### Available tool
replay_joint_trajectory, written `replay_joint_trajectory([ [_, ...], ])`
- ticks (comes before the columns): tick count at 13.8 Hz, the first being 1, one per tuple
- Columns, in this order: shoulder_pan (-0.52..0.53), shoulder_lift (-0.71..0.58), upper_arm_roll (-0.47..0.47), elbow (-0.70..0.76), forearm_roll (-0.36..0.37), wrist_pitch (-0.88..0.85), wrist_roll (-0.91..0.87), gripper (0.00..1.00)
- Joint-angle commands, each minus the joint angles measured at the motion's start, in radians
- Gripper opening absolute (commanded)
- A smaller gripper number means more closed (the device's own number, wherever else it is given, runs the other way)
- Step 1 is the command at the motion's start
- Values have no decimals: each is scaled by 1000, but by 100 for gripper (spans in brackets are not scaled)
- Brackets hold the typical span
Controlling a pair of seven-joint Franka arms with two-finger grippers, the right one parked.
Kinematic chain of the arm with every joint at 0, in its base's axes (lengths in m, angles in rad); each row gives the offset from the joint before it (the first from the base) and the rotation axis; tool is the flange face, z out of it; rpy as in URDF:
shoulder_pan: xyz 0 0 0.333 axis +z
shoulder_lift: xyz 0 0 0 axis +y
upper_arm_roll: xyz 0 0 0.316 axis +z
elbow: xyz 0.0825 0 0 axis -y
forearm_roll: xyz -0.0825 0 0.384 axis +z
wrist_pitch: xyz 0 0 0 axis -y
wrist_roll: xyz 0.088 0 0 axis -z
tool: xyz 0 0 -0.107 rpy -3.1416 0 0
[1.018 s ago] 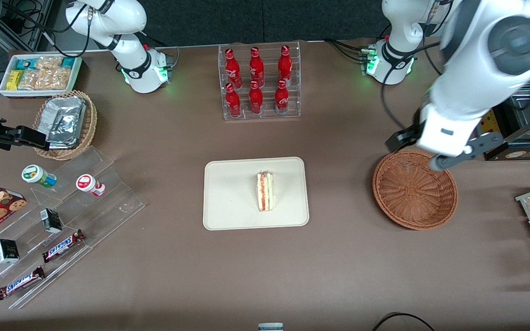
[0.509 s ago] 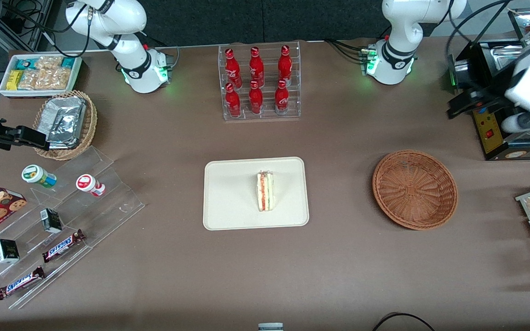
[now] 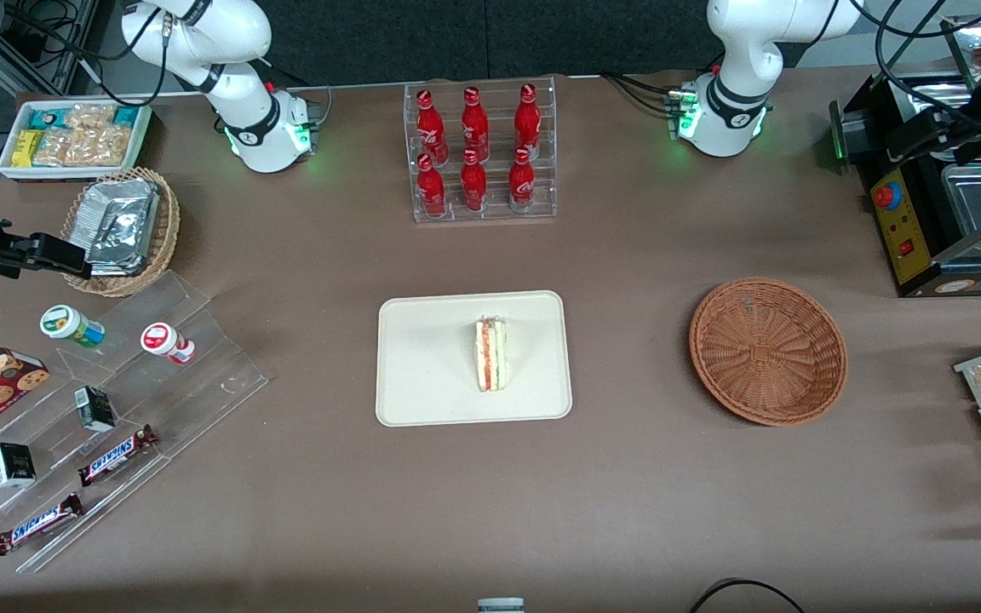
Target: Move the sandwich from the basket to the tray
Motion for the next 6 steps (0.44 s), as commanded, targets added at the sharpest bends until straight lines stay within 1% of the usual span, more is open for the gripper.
replay_joint_trajectory([
  [1,10,3,0,-19,15,25,20,100],
  [6,-2,35,-1,2,-3,37,23,100],
])
